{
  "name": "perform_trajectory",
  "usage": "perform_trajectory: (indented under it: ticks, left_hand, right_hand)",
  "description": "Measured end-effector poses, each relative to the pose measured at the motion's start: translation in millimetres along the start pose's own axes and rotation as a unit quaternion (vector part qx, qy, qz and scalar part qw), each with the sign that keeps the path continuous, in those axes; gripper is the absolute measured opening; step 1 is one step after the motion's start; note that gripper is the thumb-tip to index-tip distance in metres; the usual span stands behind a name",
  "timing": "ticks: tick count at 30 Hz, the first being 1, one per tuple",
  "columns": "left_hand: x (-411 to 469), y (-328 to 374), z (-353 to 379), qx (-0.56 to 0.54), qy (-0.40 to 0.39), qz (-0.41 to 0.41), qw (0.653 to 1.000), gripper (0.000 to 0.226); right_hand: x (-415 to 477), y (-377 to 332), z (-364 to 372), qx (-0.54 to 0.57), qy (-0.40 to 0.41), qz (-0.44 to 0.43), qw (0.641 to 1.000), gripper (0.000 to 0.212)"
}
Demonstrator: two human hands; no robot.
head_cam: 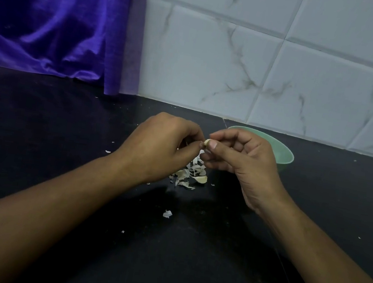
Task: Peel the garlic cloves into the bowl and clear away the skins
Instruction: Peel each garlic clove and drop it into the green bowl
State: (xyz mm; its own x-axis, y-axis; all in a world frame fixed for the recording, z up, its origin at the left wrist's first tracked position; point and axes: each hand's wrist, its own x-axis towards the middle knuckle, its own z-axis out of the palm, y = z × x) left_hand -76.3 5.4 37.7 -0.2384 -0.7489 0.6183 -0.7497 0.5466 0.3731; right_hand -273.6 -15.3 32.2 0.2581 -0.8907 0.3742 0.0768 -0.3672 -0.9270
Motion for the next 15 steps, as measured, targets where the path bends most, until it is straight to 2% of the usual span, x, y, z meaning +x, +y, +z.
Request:
perform_trajectory:
  ticks: [7, 15]
  left_hand:
    - [-2.0, 5.9, -2.5, 0.077, 0.011, 0.03, 0.997, 0.017]
    - [-4.2, 7.9, -0.1, 0.068, 0.033, 0.025, 0.997, 0.022]
  right_hand:
    - [0.0, 0.7, 1.5, 0.0, 0.006, 0.018, 1.0, 0.004]
    - [-1.0, 2.8, 1.0, 0.0, -0.017, 0.038, 0.999, 0.004]
